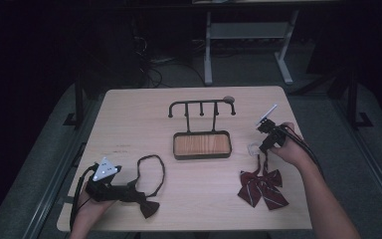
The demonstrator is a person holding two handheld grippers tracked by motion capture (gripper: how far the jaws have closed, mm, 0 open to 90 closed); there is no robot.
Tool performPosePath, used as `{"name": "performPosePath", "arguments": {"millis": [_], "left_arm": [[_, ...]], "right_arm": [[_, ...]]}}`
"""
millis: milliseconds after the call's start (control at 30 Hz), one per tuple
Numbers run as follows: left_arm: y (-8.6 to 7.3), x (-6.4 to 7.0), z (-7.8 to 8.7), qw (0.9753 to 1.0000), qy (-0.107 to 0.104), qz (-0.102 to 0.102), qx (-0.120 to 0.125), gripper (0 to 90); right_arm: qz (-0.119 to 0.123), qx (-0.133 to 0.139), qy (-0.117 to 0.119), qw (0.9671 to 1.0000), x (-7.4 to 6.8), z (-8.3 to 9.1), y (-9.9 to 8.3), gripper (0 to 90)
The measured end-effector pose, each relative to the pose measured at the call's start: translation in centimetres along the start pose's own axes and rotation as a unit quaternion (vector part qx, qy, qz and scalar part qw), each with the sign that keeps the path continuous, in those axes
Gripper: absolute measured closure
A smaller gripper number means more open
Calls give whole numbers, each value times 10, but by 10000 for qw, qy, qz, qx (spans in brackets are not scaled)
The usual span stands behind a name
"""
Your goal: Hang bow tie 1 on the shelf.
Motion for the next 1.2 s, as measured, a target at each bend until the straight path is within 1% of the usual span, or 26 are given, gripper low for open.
{"name": "performPosePath", "arguments": {"millis": [100, 233, 400, 433, 467, 500, 533, 567, 700, 800, 900, 1000, 1067, 1133, 1200], "left_arm": [[0, 0, 0, 10000, 7, -11, -15, 243], [0, 0, 0, 10000, 3, 1, -1, 243], [0, 0, 1, 10000, 13, -4, -2, 243], [0, 0, 1, 10000, 14, 4, 5, 243], [0, 0, 1, 10000, 18, 1, 7, 243], [0, 0, 1, 10000, 20, -1, 3, 243], [0, 0, 1, 10000, 22, -2, 2, 244], [0, 0, 1, 10000, 17, -4, -2, 244], [-1, 0, 0, 10000, 11, -18, -16, 244], [-1, 0, 1, 10000, 14, -12, -11, 243], [-1, 0, 1, 10000, 17, -12, -15, 243], [-1, 1, 0, 10000, 22, -8, -15, 244], [-1, 1, 0, 10000, 15, -5, -9, 243], [-1, 1, 0, 10000, 11, -5, -13, 243], [-1, 1, 0, 10000, 4, 2, -15, 243]], "right_arm": [[1, -41, 3, 10000, -1, 0, -1, 822], [11, -49, -18, 10000, -1, 0, -1, 830], [103, -119, 47, 9999, -5, 3, -5, 837], [106, -85, 69, 9999, -6, 5, -5, 837], [100, -31, 139, 9998, -8, 10, -6, 838], [100, -31, 139, 9998, -8, 10, -6, 838], [127, 47, 229, 9996, -10, 16, -8, 838], [127, 47, 229, 9996, -10, 16, -8, 838], [213, 148, 345, 9991, -15, 27, -12, 838], [295, 247, 427, 9983, -18, 35, -15, 838], [308, 350, 528, 9975, -19, 43, -18, 838], [343, 425, 692, 9961, -20, 51, -22, 838], [369, 432, 719, 9958, -21, 55, -24, 838], [434, 499, 782, 9947, -23, 62, -26, 838], [441, 524, 809, 9944, -24, 65, -26, 837]]}}
Point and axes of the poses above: each handheld gripper's, and its own axes: z roughly backward along the jaws, y roughly out of its top, x roughly to its right, the point moved 4 cm from there along -z, roughly forward along the jaws, and after that the axes turned 15 degrees about -z, right-handed, at the moved point
